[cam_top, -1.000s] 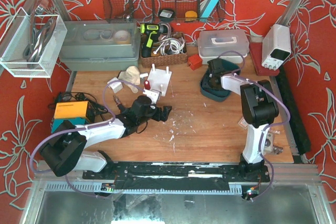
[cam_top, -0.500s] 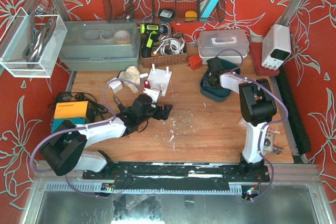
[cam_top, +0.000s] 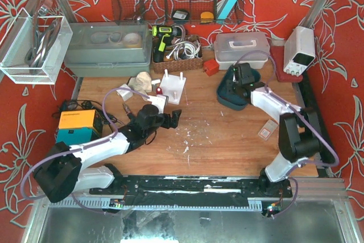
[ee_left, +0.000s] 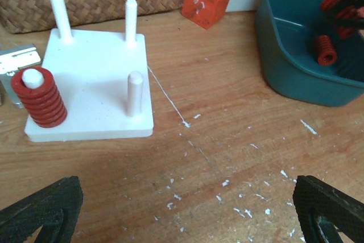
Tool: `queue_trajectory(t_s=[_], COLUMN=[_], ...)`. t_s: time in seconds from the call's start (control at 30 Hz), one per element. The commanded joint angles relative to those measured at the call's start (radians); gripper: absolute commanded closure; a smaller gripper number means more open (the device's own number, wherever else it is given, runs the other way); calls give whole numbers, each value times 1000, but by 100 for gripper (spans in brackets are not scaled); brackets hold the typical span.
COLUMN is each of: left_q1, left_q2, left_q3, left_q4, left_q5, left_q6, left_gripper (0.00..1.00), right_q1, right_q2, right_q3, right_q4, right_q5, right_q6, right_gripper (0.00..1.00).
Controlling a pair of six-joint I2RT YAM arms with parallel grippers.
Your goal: Install the large spring
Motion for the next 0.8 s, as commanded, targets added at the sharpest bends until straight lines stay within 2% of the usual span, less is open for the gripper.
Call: queue_trajectory(t_s=[0.0, 0.1, 0.23, 0.47, 0.77], left_q1=[-4, -4, -3, -1, 1], left_q2=[-42, -66, -121, -182, -224], left_q3=[5, 9, 10, 56, 100], left_q4=[-10, -22, -34, -148, -212], left_q5=[-57, -48, 43, 228, 322], left_q6=[-14, -46, -85, -197, -290], left_gripper=[0, 0, 0, 11, 18], right_q1=[38, 84, 191, 358, 463], right_q2=[-156, -266, -403, -628, -713], right_q3=[-92, -149, -225, -437, -622], right_q4=[84, 114, 132, 315, 550], right_q5=[-18, -48, -59, -93, -155], right_q6=[-50, -71, -149, -230, -317], right_gripper=[100, 100, 100, 100, 100])
